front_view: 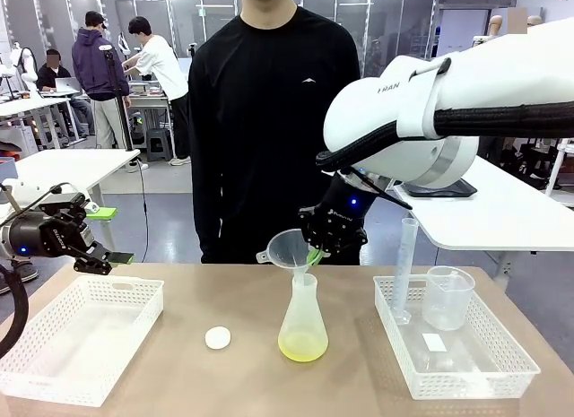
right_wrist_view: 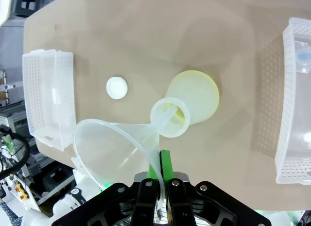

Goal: Prepare the solutions needed for the experiment.
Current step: Once the solution is in the Big flask , pick up the Plastic Funnel and place it back into the right Organizing basket.

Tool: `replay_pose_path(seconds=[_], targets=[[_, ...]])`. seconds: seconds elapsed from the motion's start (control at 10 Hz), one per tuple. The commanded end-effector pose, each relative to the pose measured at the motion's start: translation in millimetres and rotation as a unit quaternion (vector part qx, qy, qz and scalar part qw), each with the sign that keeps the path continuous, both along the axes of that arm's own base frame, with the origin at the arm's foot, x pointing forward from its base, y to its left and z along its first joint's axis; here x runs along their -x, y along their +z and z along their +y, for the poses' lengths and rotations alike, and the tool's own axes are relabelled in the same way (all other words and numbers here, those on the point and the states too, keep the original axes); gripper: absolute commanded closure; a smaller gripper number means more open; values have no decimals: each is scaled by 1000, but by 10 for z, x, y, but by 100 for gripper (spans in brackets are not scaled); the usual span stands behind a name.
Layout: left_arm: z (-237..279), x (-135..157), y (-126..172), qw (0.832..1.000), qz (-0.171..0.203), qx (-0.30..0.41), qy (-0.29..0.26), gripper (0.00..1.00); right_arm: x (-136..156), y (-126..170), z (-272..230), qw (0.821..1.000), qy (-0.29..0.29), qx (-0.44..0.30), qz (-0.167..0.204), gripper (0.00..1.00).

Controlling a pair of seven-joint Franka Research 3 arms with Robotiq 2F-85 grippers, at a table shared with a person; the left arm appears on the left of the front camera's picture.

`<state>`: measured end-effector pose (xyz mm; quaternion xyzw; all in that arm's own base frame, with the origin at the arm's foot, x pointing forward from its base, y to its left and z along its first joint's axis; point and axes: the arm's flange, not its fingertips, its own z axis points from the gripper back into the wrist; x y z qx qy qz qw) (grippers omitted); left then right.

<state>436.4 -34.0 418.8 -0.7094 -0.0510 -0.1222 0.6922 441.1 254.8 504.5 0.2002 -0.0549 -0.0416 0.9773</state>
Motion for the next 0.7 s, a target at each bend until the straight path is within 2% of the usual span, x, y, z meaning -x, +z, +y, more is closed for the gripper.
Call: replay_pose_path(seconds=[0.0, 0.4, 0.6], targets=[[-1, -3, 28, 1000, 1, 1, -1, 0, 144, 60, -84, 1000, 12, -9, -14, 100], [-1, -3, 28, 1000, 1, 1, -1, 0, 358, 387, -165, 997, 35, -37, -53, 100], [-1, -3, 28, 1000, 1, 1, -1, 0, 450, 552, -228, 996, 49, -53, -60, 100]])
